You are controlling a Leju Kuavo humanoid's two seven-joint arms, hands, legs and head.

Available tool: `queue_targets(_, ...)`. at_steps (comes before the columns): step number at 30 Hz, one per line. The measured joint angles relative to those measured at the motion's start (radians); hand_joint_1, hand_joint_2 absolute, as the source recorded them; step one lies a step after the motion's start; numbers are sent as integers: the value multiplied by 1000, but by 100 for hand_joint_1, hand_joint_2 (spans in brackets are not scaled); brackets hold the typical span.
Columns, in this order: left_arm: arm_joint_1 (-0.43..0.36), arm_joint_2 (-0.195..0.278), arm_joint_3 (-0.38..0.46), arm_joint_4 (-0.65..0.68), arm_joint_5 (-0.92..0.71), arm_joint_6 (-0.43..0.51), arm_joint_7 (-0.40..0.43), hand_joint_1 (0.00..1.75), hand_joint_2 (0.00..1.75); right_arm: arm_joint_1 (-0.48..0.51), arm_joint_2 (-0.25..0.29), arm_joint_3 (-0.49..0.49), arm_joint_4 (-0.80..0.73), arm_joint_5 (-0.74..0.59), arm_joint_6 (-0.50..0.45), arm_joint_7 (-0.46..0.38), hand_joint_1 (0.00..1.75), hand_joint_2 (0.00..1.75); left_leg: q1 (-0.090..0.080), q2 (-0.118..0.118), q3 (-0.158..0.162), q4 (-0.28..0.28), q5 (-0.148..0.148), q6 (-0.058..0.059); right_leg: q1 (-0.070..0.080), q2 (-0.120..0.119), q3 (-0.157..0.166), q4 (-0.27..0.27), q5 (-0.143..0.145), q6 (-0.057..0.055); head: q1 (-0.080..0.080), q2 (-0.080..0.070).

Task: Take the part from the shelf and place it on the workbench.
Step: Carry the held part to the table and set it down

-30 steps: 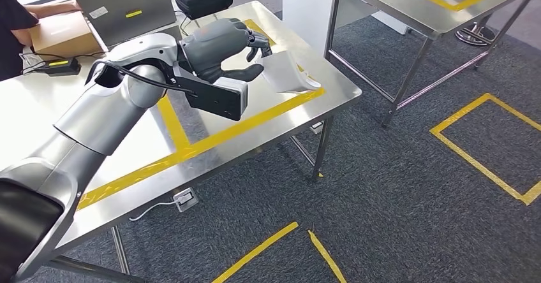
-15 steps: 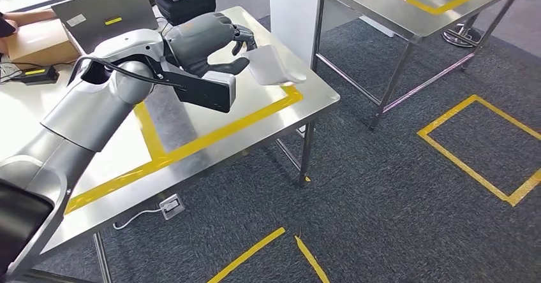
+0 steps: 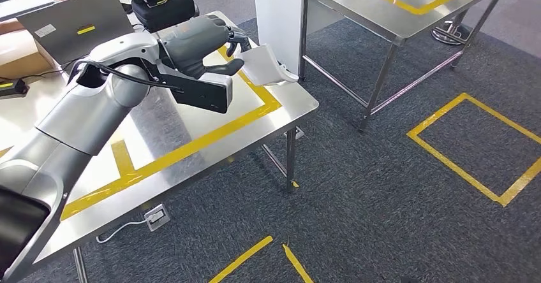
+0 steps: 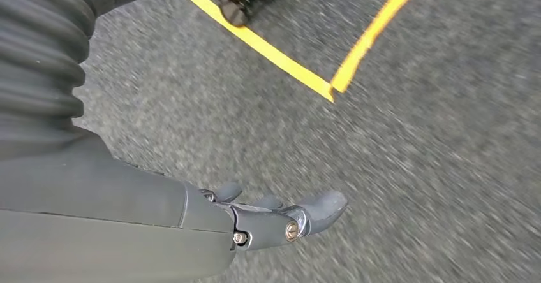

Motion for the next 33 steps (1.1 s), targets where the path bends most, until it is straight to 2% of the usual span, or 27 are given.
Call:
queue_targets(1, -1, 0, 1, 0, -1, 1, 2, 175, 175, -1, 2, 0, 0, 1, 0, 1, 0, 175, -11, -9, 16, -41, 17, 11, 6, 2, 7, -5, -4, -5, 4, 0)
queue_targets(2, -2, 2, 2, 0, -3, 2, 4, 175, 175, -3, 2, 1, -1, 2, 0, 1, 0, 175, -14, -14, 25, -62, 19, 8, 10, 5, 11, -9, -8, -9, 7, 0)
queue_targets(4, -2, 3, 3, 1, -6, 3, 12, 175, 175, -4, -1, 1, -2, 2, -1, 1, 0, 175, -5, -12, 40, -82, 16, -19, 9, 6, 15, -12, -16, -12, 6, 0)
queue_targets(5, -2, 3, 3, 1, -8, 3, 15, 175, 175, -4, -3, 2, -3, 2, -3, 0, 0, 175, -2, -11, 47, -92, 16, -26, 9, 1, 9, 2, -26, -8, 4, 0)
queue_targets(7, -1, 3, 4, 2, -8, 3, 17, 175, 175, -4, -5, 2, -3, 2, -3, -1, 0, 175, 3, -7, 58, -103, 16, -30, 7, -12, -34, 85, -67, 3, 4, 0)
queue_targets(9, 2, 4, 4, 3, -9, 4, 18, 175, 175, -4, -8, 2, -4, 2, -4, -1, 0, 175, 5, -3, 60, -101, 9, -28, 3, -17, -109, 207, -110, 13, 4, 0)
queue_targets(10, 5, 4, 4, 3, -10, 4, 19, 175, 175, -3, -10, 2, -4, 2, -4, -1, 0, 175, 6, -2, 61, -99, 5, -28, 0, -18, -139, 244, -111, 16, 4, 0)
queue_targets(11, 7, 4, 4, 4, -12, 4, 21, 175, 175, -3, -11, 2, -4, 2, -6, -1, 0, 175, 6, -2, 62, -95, 0, -29, -2, -20, -152, 245, -92, 19, 5, 0)
queue_targets(12, 8, 4, 5, 5, -15, 4, 23, 175, 175, -3, -12, 2, -4, 2, -7, -2, 0, 175, 7, -1, 63, -90, -6, -30, -4, -22, -146, 210, -57, 21, 5, 0)
queue_targets(13, 8, 5, 6, 6, -17, 5, 25, 175, 175, -3, -12, 2, -4, 2, -9, -3, 0, 175, 7, -1, 65, -84, -12, -31, -6, -24, -124, 146, -13, 23, 4, 0)
queue_targets(15, 7, 6, 10, 7, -23, 9, 32, 175, 175, -3, -12, 2, -4, 2, -13, -6, 0, 175, 4, -1, 64, -70, -25, -36, -7, -25, -78, 33, 40, 18, 4, 0)
queue_targets(16, 7, 7, 11, 7, -28, 11, 36, 175, 175, -4, -12, 2, -4, 2, -15, -7, 0, 175, 3, -2, 63, -66, -28, -39, -7, -25, -66, 5, 48, 12, 4, 0)
queue_targets(19, 6, 12, 14, 9, -65, 27, 66, 175, 175, -4, -10, 2, -3, 1, -23, -9, 0, 175, -1, -3, 61, -63, -32, -46, -12, -25, -59, -8, 50, -6, 5, 0)
queue_targets(20, 4, 14, 14, 11, -82, 34, 82, 175, 175, -4, -10, 2, -4, 0, -26, -8, 0, 175, -2, -1, 58, -54, -40, -54, -17, -25, -56, -12, 52, -10, 3, 0)
queue_targets(22, -4, 18, 14, 20, -118, 48, 122, 175, 175, -4, -9, 2, -5, -2, -33, -7, 0, 175, 9, 5, 28, 14, -82, -78, -28, -27, -50, -20, 55, -16, -3, 0)
queue_targets(24, -9, 25, 13, 42, -156, 62, 174, 175, 175, -3, -11, 1, -5, -8, -41, -2, 0, 175, 33, 14, -30, 138, -137, -107, -36, -32, -49, -23, 55, -17, -8, 0)
queue_targets(25, -10, 31, 12, 55, -178, 69, 202, 175, 175, -3, -11, 1, -5, -10, -46, 0, 0, 175, 45, 17, -52, 185, -149, -117, -41, -36, -48, -23, 55, -15, -8, 0)
queue_targets(26, -10, 39, 11, 70, -199, 76, 227, 175, 175, -2, -11, 1, -5, -13, -49, 3, 0, 175, 55, 20, -60, 199, -143, -127, -47, -40, -47, -23, 54, -13, -8, 0)
queue_targets(27, -10, 50, 10, 85, -217, 81, 245, 175, 175, -1, -11, 1, -5, -14, -52, 5, 0, 175, 63, 24, -48, 173, -119, -135, -53, -44, -45, -23, 53, -9, -8, 0)
queue_targets(28, -12, 62, 9, 99, -231, 87, 258, 175, 175, 0, -11, 1, -5, -15, -55, 6, 0, 175, 70, 35, -18, 112, -83, -142, -58, -48, -42, -23, 51, -4, -8, 0)
queue_targets(29, -14, 76, 9, 112, -245, 93, 271, 175, 175, 1, -11, 1, -5, -17, -57, 7, 0, 175, 72, 59, 18, 38, -52, -149, -61, -54, -38, -23, 49, 2, -8, 0)
queue_targets(30, -16, 91, 9, 125, -257, 101, 288, 175, 175, 2, -11, 1, -5, -18, -59, 7, 0, 175, 70, 81, 48, -27, -31, -150, -62, -61, -34, -23, 47, 10, -9, 0)
queue_targets(31, -18, 106, 9, 137, -269, 108, 309, 175, 175, 3, -11, 1, -5, -18, -61, 8, 0, 175, 66, 97, 67, -68, -22, -147, -61, -68, -31, -25, 46, 18, -9, 0)
queue_targets(32, -18, 123, 9, 149, -279, 114, 331, 175, 175, 3, -11, 1, -5, -19, -62, 9, 0, 175, 62, 104, 73, -84, -24, -142, -58, -76, -28, -27, 45, 26, -9, 0)
queue_targets(33, -16, 141, 9, 160, -288, 120, 353, 175, 175, 2, -10, 1, -5, -19, -62, 9, 0, 175, 58, 95, 72, -86, -25, -134, -57, -85, -24, -31, 45, 33, -9, 0)
